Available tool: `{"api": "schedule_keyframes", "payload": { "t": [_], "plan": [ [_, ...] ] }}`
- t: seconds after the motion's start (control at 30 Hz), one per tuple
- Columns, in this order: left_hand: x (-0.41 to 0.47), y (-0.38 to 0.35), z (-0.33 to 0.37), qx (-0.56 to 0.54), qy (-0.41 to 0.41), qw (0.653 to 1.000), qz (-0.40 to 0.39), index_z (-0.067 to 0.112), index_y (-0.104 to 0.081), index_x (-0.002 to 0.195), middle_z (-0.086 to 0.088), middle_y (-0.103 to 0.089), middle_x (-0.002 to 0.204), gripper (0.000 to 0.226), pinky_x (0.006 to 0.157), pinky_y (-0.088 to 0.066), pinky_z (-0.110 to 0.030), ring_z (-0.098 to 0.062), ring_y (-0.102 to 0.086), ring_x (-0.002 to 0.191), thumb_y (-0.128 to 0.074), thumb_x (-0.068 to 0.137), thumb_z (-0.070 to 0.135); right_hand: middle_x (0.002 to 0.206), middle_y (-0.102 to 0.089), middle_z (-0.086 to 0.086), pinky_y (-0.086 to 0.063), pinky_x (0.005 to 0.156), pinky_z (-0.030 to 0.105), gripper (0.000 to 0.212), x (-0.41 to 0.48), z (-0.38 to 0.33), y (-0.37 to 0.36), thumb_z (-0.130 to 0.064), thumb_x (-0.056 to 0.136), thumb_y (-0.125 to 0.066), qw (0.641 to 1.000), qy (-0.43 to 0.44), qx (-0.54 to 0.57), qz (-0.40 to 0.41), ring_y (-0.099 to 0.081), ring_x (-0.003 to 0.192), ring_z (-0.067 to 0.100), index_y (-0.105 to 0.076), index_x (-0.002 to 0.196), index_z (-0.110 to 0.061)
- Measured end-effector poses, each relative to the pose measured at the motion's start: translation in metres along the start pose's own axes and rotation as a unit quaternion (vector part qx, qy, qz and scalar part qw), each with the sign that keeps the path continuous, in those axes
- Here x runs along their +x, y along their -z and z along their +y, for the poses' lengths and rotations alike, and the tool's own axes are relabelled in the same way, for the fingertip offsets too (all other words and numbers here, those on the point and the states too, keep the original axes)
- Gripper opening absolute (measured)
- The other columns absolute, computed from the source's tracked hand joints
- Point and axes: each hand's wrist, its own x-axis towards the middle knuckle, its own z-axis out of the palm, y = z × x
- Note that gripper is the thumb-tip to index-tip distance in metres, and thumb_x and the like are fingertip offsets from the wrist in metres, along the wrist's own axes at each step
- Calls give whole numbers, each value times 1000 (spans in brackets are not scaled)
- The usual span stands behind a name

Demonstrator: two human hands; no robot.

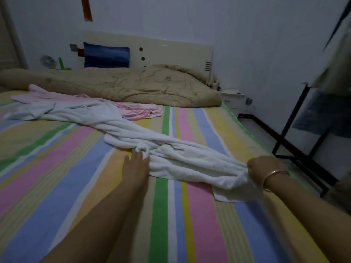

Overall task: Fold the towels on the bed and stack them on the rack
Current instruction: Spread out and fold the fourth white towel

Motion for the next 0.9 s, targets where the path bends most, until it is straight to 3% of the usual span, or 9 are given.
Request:
{"api": "schedule_keyframes", "payload": {
  "t": [0.1, 0.2, 0.27, 0.37, 0.43, 0.5, 0.67, 0.8, 0.9],
  "plan": [
    [-8, 11, 5, 21, -49, 999, -3, 15, -72, 78, -12, -64, 85, 24, 70, -46, -39, -33, -62, 88, -81, 56, 22, 124, -54, 4, -45, 87, 33, 33, -19, -5, -26, -36, 92, -44, 998, -2, 48, -48, -54, 113, 24, -52, 119, -21],
    [-16, 23, 5, -15, -140, 990, 0, 18, -60, 59, -6, -56, 62, 20, 71, -40, -36, -29, -60, 65, -77, 50, 21, 131, -43, 6, -47, 89, 36, 43, -31, -17, -48, -44, 94, -43, 988, -12, 151, -27, -49, 116, 27, -40, 130, -22],
    [-18, 39, 8, -28, -151, 988, -17, 17, -60, 65, -5, -56, 54, 22, 65, -39, -32, -27, -58, 53, -79, 55, 24, 135, -37, 6, -48, 87, 37, 68, -37, -21, -57, -56, 87, -51, 985, -18, 172, -24, -48, 118, 28, -28, 141, -23],
    [-33, 76, 30, -78, -102, 980, -155, 5, -59, 103, -17, -66, 93, 21, 73, -45, -36, -33, -64, 85, -58, 90, 22, 145, -26, 8, -49, 88, 39, 100, -37, -20, -63, -64, 75, -63, 975, -45, 213, -33, -48, 120, 30, -8, 150, -26],
    [-48, 101, 55, -133, -117, 932, -316, -2, -59, 108, -21, -63, 105, 27, 80, -42, -36, -35, -59, 97, -47, 95, 18, 149, -20, 9, -49, 89, 40, 114, -36, -18, -67, -71, 68, -65, 968, -60, 234, -65, -47, 122, 31, 1, 151, -28],
    [-66, 128, 83, -188, -138, 872, -431, -4, -62, 99, -16, -59, 84, 24, 65, -42, -29, -28, -57, 76, -48, 93, 15, 148, -24, 10, -47, 91, 40, 119, -38, -17, -69, -76, 63, -64, 967, -58, 230, -91, -46, 124, 32, 0, 150, -27],
    [-95, 173, 153, -479, -108, 725, -483, 11, -55, 92, 3, -44, 74, 16, 56, -35, -19, -9, -43, 66, -48, 101, 21, 134, -43, 13, -48, 88, 41, 89, -39, -11, -77, -65, 71, -65, 947, -70, 306, -74, -52, 115, 34, -30, 139, -20],
    [-116, 176, 202, -591, -92, 620, -508, 16, -54, 103, 4, -50, 80, 11, 71, -41, -19, -5, -48, 74, -49, 101, 25, 130, -56, 16, -48, 87, 37, 72, -32, -2, -82, -56, 76, -62, 897, -83, 430, -59, -57, 109, 34, -46, 132, -13],
    [-115, 164, 201, -560, -61, 498, -659, 15, -57, 113, -12, -63, 107, 29, 97, -45, -38, -21, -59, 89, -45, 100, 37, 130, -57, 13, -46, 86, 35, 49, -36, -1, -82, -42, 93, -54, 883, -115, 453, -41, -57, 109, 34, -52, 132, -14]
  ]
}}
